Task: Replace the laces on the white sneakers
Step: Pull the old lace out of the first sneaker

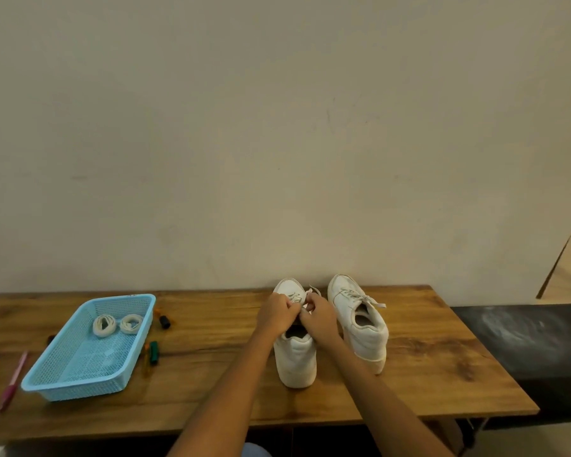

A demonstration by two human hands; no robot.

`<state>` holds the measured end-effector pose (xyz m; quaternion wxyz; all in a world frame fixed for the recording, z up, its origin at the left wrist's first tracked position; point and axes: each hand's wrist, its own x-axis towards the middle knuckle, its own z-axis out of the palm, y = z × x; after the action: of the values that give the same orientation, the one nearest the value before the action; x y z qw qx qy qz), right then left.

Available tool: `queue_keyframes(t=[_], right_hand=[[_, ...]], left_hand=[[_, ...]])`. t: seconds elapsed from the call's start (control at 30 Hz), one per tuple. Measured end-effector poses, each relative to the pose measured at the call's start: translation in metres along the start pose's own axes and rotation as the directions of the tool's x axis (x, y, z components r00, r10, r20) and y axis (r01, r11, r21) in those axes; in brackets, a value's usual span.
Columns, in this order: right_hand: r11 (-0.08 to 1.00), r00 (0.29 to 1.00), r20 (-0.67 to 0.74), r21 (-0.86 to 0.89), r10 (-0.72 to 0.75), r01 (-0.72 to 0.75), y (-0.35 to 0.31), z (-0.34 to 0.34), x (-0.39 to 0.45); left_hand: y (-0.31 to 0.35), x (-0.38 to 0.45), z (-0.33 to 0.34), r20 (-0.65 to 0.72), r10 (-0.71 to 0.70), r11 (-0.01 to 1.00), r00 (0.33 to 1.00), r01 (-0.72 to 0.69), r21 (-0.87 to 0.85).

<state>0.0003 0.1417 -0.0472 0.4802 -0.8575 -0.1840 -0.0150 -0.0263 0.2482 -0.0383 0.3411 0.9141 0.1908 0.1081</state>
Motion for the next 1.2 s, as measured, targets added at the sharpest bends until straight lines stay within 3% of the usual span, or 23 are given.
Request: queue_keyframes(t=[0.07,0.13,0.2,0.23,0.33,0.43,0.5,0.53,0.6,0.67,0.73,0.8,0.87,0.97,1.07,1.13,1.2], right_hand=[[1.0,1.0,-0.015,0.017,0.001,0.0,-0.001,-0.001,-0.001],[0.999,0.999,0.013,-0.021,-0.029,0.03,-0.001,-0.003,0.001],[0.995,0.998,0.043,-0.087,-0.045,0.048,0.0,-0.001,0.003],[0.992,0.997,0.055,-0.108,-0.052,0.057,0.0,-0.001,0.004],[0.988,0.994,0.081,-0.133,-0.071,0.082,-0.002,0.0,0.005],[0.989,0.994,0.085,-0.125,-0.073,0.083,-0.006,-0.001,0.003],[0.991,0.993,0.095,-0.112,-0.065,0.075,-0.006,-0.001,0.002],[0.992,0.992,0.109,-0.107,-0.062,0.074,-0.006,-0.002,0.003],[0.995,0.989,0.146,-0.085,-0.032,0.044,-0.006,-0.006,0.006],[0.999,0.989,0.145,-0.006,0.032,-0.031,-0.009,-0.016,0.011],[0.993,0.994,0.076,0.091,0.075,-0.082,-0.017,-0.029,0.019],[0.984,0.995,-0.058,0.165,0.081,-0.07,-0.031,-0.042,0.029],[0.979,0.98,-0.192,0.203,0.057,-0.017,-0.05,-0.054,0.037],[0.953,0.955,-0.295,0.282,-0.026,0.113,-0.074,-0.065,0.044],[0.917,0.948,-0.315,0.36,-0.054,0.172,-0.082,-0.063,0.042],[0.964,0.95,-0.312,0.246,-0.023,0.104,-0.069,-0.054,0.037],[0.998,0.982,-0.176,0.008,0.064,-0.063,-0.047,-0.043,0.029]], left_hand=[[0.005,-0.001,0.003,-0.127,-0.061,0.997,0.99,0.067,0.036],[0.011,0.001,0.0,-0.276,-0.201,0.955,0.94,0.126,-0.269],[0.021,0.006,-0.018,-0.363,-0.332,0.76,0.871,0.019,-0.65],[0.026,0.009,-0.032,-0.396,-0.363,0.685,0.843,-0.047,-0.727],[0.041,0.02,-0.08,-0.457,-0.345,0.578,0.82,-0.199,-0.792],[0.052,0.028,-0.122,-0.548,-0.35,0.564,0.76,-0.296,-0.771],[0.051,0.029,-0.139,-0.604,-0.343,0.636,0.72,-0.295,-0.713],[0.046,0.029,-0.141,-0.609,-0.311,0.74,0.73,-0.216,-0.637],[0.034,0.024,-0.133,-0.499,-0.257,0.936,0.828,0.084,-0.342],[0.015,0.019,-0.114,-0.252,-0.3,0.954,0.92,0.287,-0.088],[-0.001,0.012,-0.093,-0.081,-0.363,0.922,0.928,0.371,0.116],[-0.006,0.008,-0.076,-0.094,-0.295,0.91,0.951,0.309,0.275],[0.001,0.008,-0.062,-0.107,-0.1,0.957,0.989,0.125,0.261],[0.025,0.004,-0.049,0.081,0.093,0.985,0.992,-0.104,0.137],[0.041,0.004,-0.037,0.211,0.147,0.907,0.966,-0.216,0.36],[0.042,0.004,-0.033,0.191,0.173,0.867,0.966,-0.241,0.436],[0.037,0.004,-0.032,0.152,0.208,0.863,0.966,-0.255,0.436]])
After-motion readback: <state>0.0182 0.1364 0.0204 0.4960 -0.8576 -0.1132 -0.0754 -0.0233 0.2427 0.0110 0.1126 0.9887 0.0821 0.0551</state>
